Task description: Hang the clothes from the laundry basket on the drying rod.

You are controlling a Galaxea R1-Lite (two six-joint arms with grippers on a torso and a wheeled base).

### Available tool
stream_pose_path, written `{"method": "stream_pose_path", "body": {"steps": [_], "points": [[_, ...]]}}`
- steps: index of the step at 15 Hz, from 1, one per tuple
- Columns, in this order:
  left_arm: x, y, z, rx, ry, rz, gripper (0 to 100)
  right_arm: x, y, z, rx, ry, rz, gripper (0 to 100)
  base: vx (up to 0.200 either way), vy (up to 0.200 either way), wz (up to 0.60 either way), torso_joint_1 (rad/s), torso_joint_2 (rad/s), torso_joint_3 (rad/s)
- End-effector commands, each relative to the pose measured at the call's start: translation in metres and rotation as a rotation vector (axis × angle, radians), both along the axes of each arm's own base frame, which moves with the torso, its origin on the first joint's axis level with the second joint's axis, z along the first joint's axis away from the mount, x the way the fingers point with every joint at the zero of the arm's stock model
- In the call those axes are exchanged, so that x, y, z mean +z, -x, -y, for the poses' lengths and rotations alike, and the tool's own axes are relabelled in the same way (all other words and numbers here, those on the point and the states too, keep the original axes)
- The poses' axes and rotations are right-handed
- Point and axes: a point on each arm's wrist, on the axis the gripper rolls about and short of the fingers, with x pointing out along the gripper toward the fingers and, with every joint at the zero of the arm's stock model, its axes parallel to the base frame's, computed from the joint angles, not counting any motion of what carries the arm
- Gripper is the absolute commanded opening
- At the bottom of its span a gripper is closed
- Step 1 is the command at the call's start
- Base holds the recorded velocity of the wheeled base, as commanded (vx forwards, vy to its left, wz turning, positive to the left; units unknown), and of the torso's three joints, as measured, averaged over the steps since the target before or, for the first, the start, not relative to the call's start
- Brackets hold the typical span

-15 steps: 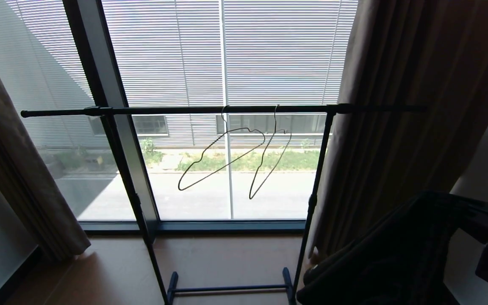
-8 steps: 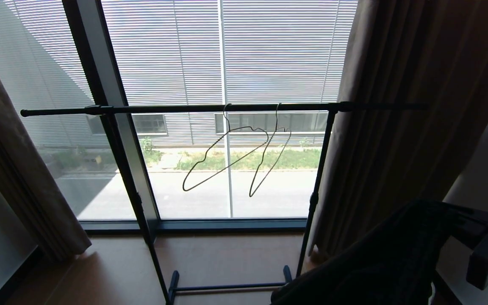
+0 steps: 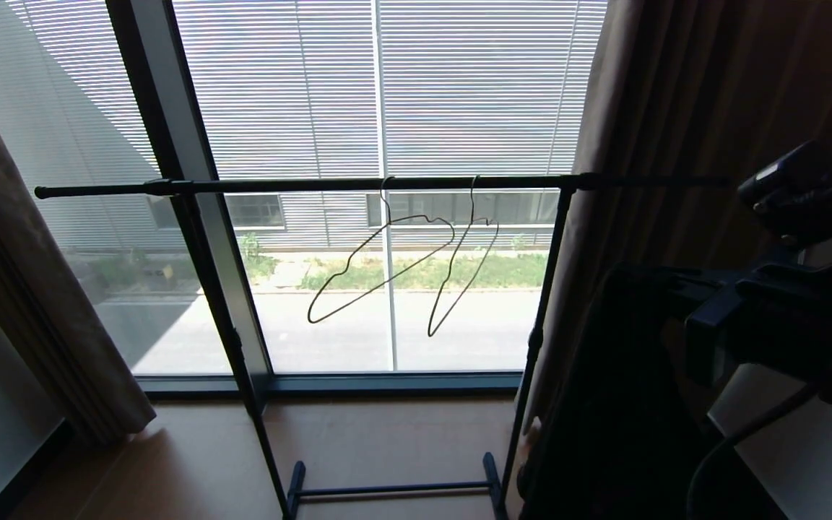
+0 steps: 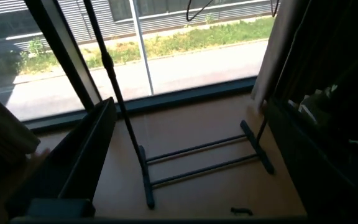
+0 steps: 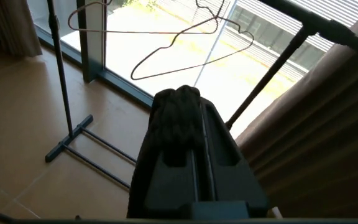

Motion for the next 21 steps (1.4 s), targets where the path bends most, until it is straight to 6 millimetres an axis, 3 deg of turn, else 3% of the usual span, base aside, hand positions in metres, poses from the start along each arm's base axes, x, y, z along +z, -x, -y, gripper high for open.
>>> {"method": "stream_pose_path", "body": {"steps": [1, 4, 6, 9, 12, 14, 17, 21], "points": [[0.043, -0.062, 0.011, -0.167, 0.079, -0.199, 100, -0.003, -0.035, -0.047, -0.001, 0.014, -0.043, 0, 0.000, 0.000, 0.00, 0.000, 0.00, 0.000], [0.051, -0.097, 0.034, -0.246, 0.141, -0.318, 100, 0.000, -0.059, -0.069, -0.023, 0.010, -0.033, 0, 0.000, 0.000, 0.00, 0.000, 0.00, 0.000], [0.044, -0.126, 0.064, -0.322, 0.155, -0.342, 100, -0.007, -0.077, -0.088, -0.020, 0.016, -0.043, 0, 0.000, 0.000, 0.00, 0.000, 0.00, 0.000], [0.025, -0.155, 0.105, -0.392, 0.123, -0.370, 100, -0.008, -0.090, -0.110, -0.018, 0.012, -0.033, 0, 0.000, 0.000, 0.00, 0.000, 0.00, 0.000], [0.012, -0.168, 0.132, -0.464, 0.110, -0.377, 100, -0.009, -0.093, -0.120, -0.004, 0.011, -0.030, 0, 0.000, 0.000, 0.00, 0.000, 0.00, 0.000], [0.007, -0.183, 0.161, -0.517, 0.097, -0.383, 100, -0.012, -0.094, -0.129, -0.001, 0.016, -0.030, 0, 0.000, 0.000, 0.00, 0.000, 0.00, 0.000], [0.010, -0.195, 0.179, -0.541, 0.103, -0.368, 100, -0.013, -0.089, -0.132, 0.005, 0.018, -0.032, 0, 0.000, 0.000, 0.00, 0.000, 0.00, 0.000], [0.008, -0.199, 0.182, -0.538, 0.103, -0.371, 100, -0.013, -0.079, -0.140, 0.014, 0.023, -0.025, 0, 0.000, 0.000, 0.00, 0.000, 0.00, 0.000]]}}
